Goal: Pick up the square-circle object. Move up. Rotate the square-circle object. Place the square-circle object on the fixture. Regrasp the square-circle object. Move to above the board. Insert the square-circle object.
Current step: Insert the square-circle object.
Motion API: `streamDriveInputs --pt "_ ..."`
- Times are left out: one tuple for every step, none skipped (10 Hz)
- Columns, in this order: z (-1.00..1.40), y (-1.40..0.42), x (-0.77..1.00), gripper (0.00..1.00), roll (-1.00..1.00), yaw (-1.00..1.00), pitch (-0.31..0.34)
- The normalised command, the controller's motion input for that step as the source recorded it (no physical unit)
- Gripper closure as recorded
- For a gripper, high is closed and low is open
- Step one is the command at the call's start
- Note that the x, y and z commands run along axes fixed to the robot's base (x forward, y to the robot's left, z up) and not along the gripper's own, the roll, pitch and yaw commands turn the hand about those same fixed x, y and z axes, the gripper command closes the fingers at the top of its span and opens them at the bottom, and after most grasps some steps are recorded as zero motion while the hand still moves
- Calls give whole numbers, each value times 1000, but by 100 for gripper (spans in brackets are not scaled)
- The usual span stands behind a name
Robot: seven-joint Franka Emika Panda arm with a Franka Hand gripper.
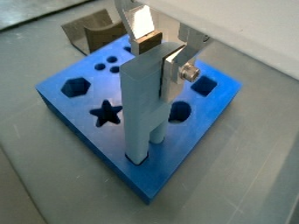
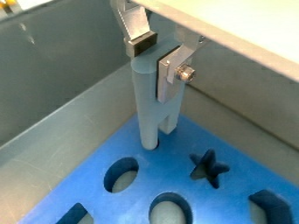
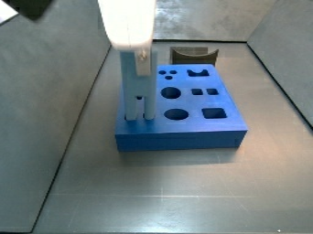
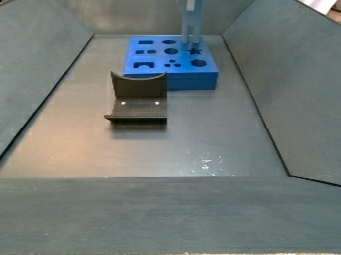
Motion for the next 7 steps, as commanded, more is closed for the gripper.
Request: streamDriveInputs --pt "-777 -11 14 100 37 -160 -33" --pt "-720 -9 0 100 21 -111 -57" --pt "-569 -6 0 100 26 -26 -71" --pt "-451 0 -40 100 10 0 -109" --pt "-223 -17 -257 100 0 0 -180" --pt "-14 0 -23 100 0 0 -37" --pt "0 0 0 100 0 0 0"
